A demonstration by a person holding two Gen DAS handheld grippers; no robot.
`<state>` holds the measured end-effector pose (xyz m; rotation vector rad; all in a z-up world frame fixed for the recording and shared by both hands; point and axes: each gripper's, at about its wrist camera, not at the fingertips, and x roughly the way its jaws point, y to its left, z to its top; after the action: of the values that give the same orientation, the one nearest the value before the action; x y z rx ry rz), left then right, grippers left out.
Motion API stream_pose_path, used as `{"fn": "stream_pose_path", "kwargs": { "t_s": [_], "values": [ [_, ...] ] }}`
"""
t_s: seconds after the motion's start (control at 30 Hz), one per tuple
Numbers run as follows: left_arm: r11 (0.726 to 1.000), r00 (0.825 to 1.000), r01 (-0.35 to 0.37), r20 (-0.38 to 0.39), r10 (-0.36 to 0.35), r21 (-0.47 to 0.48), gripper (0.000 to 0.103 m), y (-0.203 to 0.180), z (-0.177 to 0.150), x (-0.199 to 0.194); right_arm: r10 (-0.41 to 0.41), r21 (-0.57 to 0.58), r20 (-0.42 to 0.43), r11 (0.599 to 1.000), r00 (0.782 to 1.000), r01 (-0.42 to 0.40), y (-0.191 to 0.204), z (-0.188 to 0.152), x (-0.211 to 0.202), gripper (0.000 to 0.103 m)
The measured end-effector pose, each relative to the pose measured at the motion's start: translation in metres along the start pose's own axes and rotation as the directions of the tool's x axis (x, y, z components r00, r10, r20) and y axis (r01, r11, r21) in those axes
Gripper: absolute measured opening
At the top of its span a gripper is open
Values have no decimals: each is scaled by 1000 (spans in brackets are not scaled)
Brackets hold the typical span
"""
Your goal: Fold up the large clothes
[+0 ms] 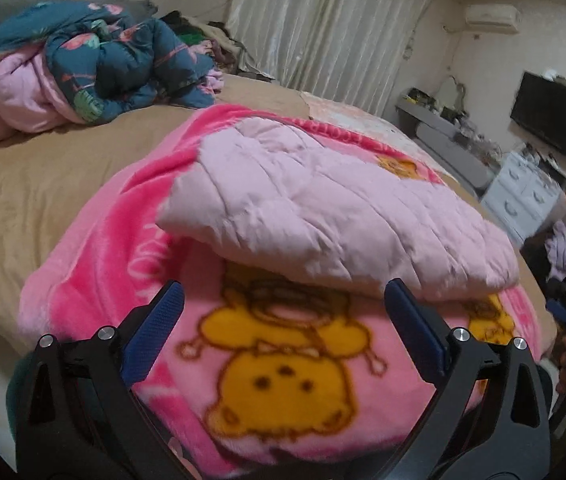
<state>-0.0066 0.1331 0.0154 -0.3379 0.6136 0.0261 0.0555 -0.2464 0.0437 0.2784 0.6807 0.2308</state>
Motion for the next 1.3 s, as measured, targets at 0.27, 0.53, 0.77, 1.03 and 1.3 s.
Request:
{"fn": "stream_pose_path", "kwargs": {
  "t_s": [0.27, 0.53, 0.77, 1.03, 1.3],
  "values": [
    [994, 1000, 17, -12, -16, 107, 94, -48, -17, 0, -30, -207, 37, 978, 999, 37, 42, -22, -23, 99],
    [993, 1000, 10, 18, -12, 116, 94, -65, -24, -10, 8, -270, 55, 963, 998, 7, 67, -40, -36, 99],
    [993, 1000, 3, 7, -3, 121, 94, -69, -24, -10, 31, -317, 42, 948, 999, -16, 86, -47, -40, 99],
    [991, 999, -12, -34, 17, 136, 94, -72, -26, 2, 30, -310, 1, 950, 1000, -28, 89, -52, -27, 99],
    [990, 999, -20, -36, 25, 137, 94, -71, -28, 7, 38, -304, -19, 952, 999, -42, 91, -51, -18, 99]
  ]
}}
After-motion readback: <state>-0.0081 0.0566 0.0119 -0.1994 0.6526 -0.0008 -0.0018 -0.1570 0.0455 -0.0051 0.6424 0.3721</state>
